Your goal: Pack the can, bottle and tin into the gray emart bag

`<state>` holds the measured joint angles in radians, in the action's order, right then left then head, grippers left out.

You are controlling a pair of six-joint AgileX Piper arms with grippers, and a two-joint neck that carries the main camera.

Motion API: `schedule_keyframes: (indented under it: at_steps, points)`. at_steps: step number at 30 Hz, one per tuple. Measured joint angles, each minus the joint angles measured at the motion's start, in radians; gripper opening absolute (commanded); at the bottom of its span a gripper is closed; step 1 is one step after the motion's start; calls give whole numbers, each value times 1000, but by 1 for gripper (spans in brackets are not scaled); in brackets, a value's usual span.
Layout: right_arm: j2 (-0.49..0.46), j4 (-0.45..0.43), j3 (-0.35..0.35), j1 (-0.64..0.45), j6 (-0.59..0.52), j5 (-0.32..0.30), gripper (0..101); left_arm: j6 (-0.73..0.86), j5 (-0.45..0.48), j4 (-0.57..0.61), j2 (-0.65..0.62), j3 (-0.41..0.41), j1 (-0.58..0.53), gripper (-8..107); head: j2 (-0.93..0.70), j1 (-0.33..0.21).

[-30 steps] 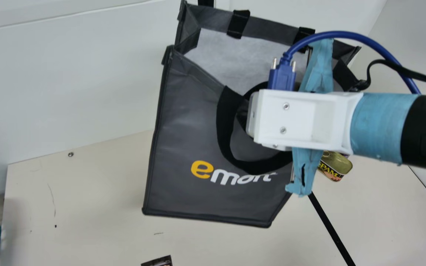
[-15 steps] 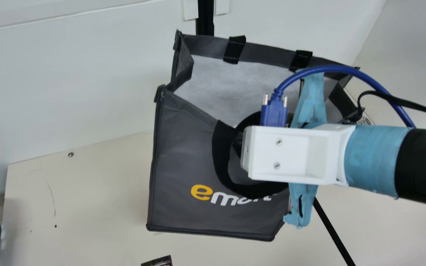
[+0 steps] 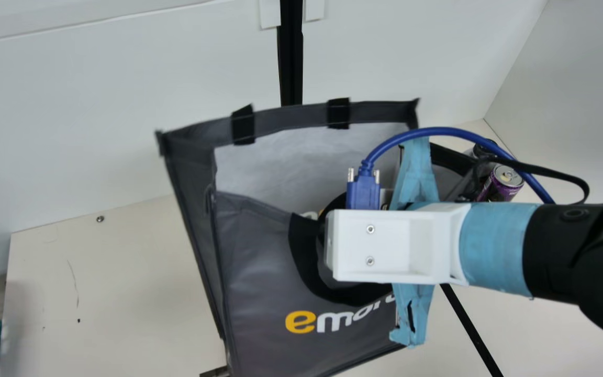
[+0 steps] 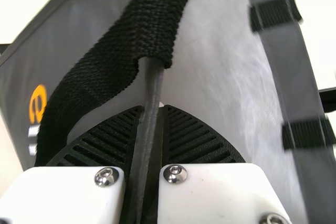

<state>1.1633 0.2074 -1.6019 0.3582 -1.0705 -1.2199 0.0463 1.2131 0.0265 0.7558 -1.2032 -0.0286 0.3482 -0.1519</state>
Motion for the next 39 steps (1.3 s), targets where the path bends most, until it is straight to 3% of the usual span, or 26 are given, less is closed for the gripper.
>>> schedule_keyframes:
  at_steps: [6,33,39]
  points:
    - [-2,4,18,15,14,4,0,0,0,0,0,0,0,90,0,0]
    - [-103,-61,67,128,151,-1,90,0,0,0,0,0,0,90,0,0]
    - [-146,-100,81,173,195,-2,91,0,0,0,0,0,0,90,0,0]
